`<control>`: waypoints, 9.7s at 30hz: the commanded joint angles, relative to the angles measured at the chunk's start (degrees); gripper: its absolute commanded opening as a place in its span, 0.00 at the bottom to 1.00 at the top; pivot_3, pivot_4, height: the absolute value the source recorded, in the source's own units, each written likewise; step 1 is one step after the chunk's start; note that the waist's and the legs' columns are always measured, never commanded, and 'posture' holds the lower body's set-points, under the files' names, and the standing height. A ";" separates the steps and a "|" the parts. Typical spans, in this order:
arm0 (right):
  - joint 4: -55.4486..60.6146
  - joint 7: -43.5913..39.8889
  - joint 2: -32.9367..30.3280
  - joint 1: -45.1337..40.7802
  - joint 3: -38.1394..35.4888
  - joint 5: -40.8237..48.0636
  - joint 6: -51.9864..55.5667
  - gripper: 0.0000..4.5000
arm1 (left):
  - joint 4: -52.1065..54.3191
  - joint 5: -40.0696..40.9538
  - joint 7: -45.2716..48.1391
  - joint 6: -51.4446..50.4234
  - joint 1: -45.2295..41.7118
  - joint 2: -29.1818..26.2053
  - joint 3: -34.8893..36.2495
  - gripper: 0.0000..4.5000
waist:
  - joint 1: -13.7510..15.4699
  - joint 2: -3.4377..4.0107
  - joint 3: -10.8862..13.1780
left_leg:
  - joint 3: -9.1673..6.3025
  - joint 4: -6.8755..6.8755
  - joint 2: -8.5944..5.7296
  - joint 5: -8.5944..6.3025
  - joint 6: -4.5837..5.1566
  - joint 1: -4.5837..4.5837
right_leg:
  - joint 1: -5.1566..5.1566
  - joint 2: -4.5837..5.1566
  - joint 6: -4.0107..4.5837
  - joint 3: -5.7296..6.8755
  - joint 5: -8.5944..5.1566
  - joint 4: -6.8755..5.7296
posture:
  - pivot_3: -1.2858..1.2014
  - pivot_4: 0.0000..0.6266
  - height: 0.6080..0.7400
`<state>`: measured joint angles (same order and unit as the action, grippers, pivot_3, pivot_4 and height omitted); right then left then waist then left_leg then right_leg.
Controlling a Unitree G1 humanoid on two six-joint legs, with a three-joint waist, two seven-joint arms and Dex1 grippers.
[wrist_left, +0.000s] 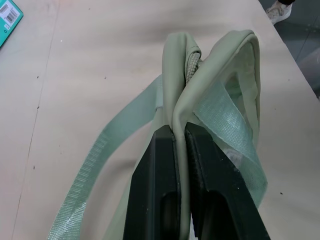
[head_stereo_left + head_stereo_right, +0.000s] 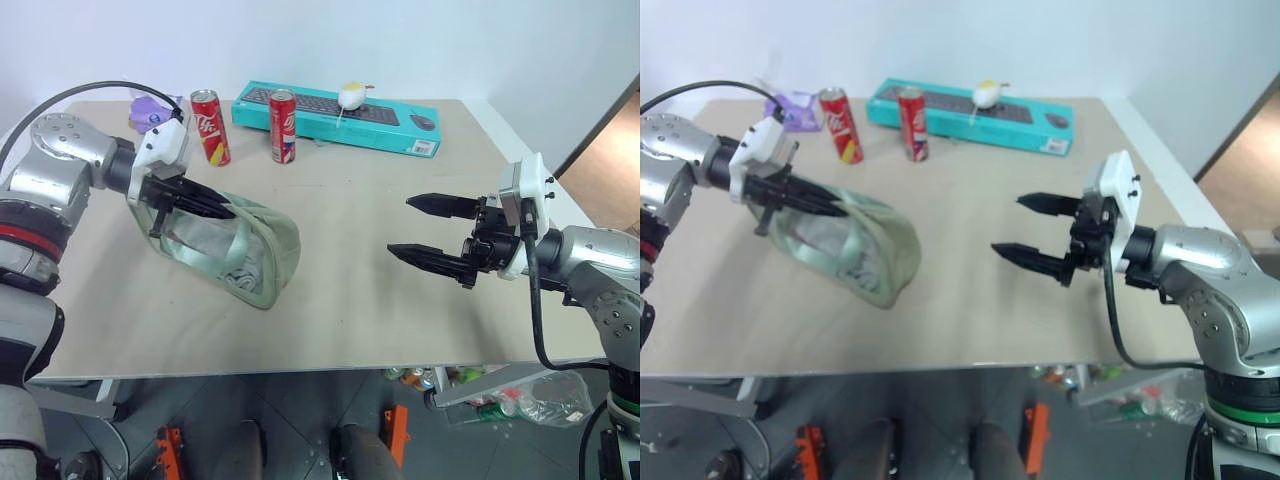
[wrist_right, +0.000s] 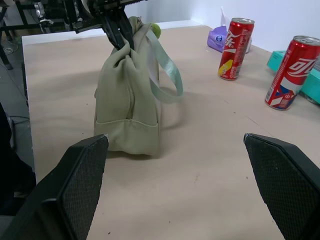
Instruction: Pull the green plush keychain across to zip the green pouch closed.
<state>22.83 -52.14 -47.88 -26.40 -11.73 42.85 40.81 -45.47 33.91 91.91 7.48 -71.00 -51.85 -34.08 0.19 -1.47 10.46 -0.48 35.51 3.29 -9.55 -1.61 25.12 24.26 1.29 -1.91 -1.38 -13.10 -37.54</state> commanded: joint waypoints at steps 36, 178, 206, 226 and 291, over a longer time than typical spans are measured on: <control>1.27 2.87 1.98 -0.13 0.37 -2.43 -4.15 1.00 | 16.83 -29.84 -21.69 -31.43 -8.52 27.88 13.01 0.01 | -0.08 0.01 0.00 | -0.01 0.37 -0.07 -0.05 0.09 -0.04 | 0.01 -0.07 -0.06 -0.16 -0.02 -0.44 | 0.52 0.24 1.00; -39.90 -17.19 7.10 -16.17 9.87 -25.69 -34.29 0.00 | 24.31 -5.06 -34.19 -26.48 21.19 19.51 47.47 0.01 | -2.85 -0.06 0.02 | 0.53 -0.11 -0.01 0.01 0.06 -0.76 | -0.11 -0.28 -0.03 -0.98 0.09 -0.58 | 0.52 0.24 1.00; -38.75 -16.47 5.33 -14.42 8.57 -24.85 -33.82 0.00 | 26.38 -18.92 -28.03 -21.04 6.82 26.45 26.06 0.01 | -2.75 -0.09 0.05 | 0.58 -0.05 -0.14 0.00 0.03 -0.67 | -0.07 -0.25 -0.20 -1.19 0.06 -0.57 | 0.52 0.24 1.00; -37.77 -15.14 6.02 -14.32 8.98 -25.12 -33.44 0.00 | 16.89 -20.39 -11.96 -15.76 0.41 23.21 26.72 0.57 | -2.74 -0.09 0.05 | 0.57 -0.04 -0.31 0.00 0.03 -0.61 | -0.07 -0.21 -0.36 -1.39 -0.01 -0.57 | 0.52 0.24 1.00; -41.29 -16.99 7.39 -16.26 10.67 -25.94 -35.01 0.00 | 43.18 -8.01 -34.11 -33.54 39.69 14.33 45.20 0.99 | -2.93 -0.16 0.05 | 0.65 -0.02 -0.20 0.01 0.03 -0.82 | -0.16 -0.41 -0.29 -1.72 0.06 -0.65 | 0.52 0.24 1.00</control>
<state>-19.29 -68.63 -40.26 -41.31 -0.37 16.58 6.21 -1.57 26.54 57.77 -28.32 -30.09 -36.91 10.64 -2.74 -1.63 10.51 0.16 35.49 3.10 -9.54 -1.58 24.30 24.11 0.86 -2.19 -3.11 -13.04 -38.19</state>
